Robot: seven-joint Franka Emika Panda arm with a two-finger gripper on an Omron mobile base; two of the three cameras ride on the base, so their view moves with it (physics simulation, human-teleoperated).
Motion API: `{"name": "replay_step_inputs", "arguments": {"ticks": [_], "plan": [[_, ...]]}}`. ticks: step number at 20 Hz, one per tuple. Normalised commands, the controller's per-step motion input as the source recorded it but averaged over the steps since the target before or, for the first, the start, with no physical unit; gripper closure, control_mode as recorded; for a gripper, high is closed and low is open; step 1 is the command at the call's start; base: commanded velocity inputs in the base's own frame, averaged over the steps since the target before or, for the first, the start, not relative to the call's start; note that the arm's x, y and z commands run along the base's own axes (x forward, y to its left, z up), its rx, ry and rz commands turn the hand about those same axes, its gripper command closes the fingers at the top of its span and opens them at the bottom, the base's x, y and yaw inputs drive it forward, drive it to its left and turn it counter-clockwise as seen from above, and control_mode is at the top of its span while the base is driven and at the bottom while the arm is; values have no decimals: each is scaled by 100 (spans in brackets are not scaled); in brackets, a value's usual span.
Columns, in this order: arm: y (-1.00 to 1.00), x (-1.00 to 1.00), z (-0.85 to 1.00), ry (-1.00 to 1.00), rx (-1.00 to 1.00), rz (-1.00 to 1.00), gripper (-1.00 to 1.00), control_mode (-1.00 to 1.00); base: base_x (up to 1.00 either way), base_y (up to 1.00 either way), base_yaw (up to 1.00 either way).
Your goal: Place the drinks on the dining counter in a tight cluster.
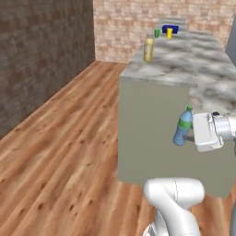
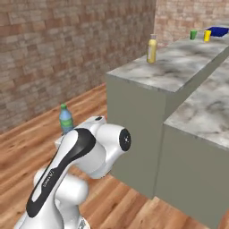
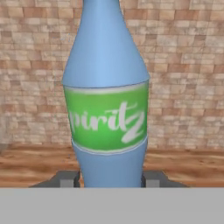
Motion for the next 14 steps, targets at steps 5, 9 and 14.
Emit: {"name": "replay_step_inputs", "arguments": {"ticks": [5, 9, 14], "plan": [[0, 0, 0, 0, 0, 0, 100, 100, 87, 100, -23], [0, 0, 0, 0, 0, 0, 100, 100, 95, 100, -27], [0, 0, 0, 0, 0, 0, 100, 100, 99, 100, -28]]}}
